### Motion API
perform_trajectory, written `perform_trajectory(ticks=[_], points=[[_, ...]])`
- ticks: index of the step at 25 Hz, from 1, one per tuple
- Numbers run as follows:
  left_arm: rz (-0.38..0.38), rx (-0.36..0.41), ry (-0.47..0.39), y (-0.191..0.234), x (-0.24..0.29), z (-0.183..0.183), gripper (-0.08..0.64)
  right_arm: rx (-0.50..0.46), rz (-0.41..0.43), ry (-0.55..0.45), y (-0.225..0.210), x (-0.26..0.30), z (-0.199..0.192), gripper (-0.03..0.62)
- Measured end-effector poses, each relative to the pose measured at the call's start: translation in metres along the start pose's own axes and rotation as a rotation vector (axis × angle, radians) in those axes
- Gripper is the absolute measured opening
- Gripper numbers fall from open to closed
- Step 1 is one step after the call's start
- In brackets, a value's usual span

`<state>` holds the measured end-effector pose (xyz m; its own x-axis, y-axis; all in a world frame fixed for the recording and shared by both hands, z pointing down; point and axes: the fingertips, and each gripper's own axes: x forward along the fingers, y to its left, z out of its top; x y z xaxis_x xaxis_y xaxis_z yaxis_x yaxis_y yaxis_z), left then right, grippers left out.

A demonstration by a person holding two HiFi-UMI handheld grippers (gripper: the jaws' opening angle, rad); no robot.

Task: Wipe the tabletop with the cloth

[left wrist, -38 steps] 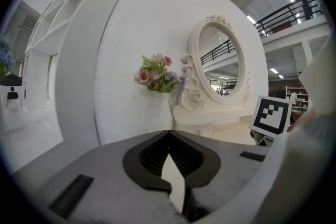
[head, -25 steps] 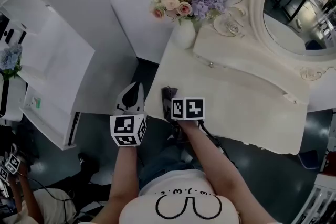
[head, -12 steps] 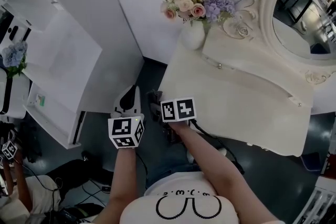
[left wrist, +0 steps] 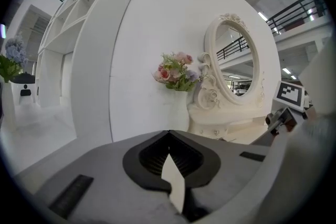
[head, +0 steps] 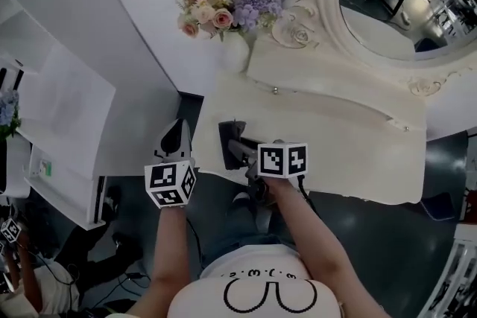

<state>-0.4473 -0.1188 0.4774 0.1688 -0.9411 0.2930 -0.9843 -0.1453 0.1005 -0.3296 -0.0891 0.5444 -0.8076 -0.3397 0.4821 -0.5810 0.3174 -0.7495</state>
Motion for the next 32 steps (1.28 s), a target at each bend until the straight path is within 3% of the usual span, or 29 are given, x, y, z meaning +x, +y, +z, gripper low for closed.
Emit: perform_trajectory(ticks=[6,12,18,27,32], points=[[-0.072,0.021,-0.027,-0.070,0.021,0.018,-0.002,-0.020,-0.059,-0.162,-0.039,-0.091,0.043,0.080],[-0.146,0.041,-0.056,-0.143,0.040,0.036,-0.002,-0.115,-0.174,-0.305,-0.077,-0.181,0.072,0.080],[-0.215,0.077,-0.081,-0.205,0.060,0.054,-0.002,-0.286,-0.304,-0.497,-0.105,-0.261,0.103,0.080],[-0.284,0.127,-0.145,-0.285,0.082,0.084,-0.002,-0.680,-0.495,-0.719,-0.126,-0.365,0.135,0.081],[-0.330,0.155,-0.174,-0.327,0.090,0.095,-0.002,-0.694,-0.584,-0.758,-0.153,-0.420,0.143,0.081]])
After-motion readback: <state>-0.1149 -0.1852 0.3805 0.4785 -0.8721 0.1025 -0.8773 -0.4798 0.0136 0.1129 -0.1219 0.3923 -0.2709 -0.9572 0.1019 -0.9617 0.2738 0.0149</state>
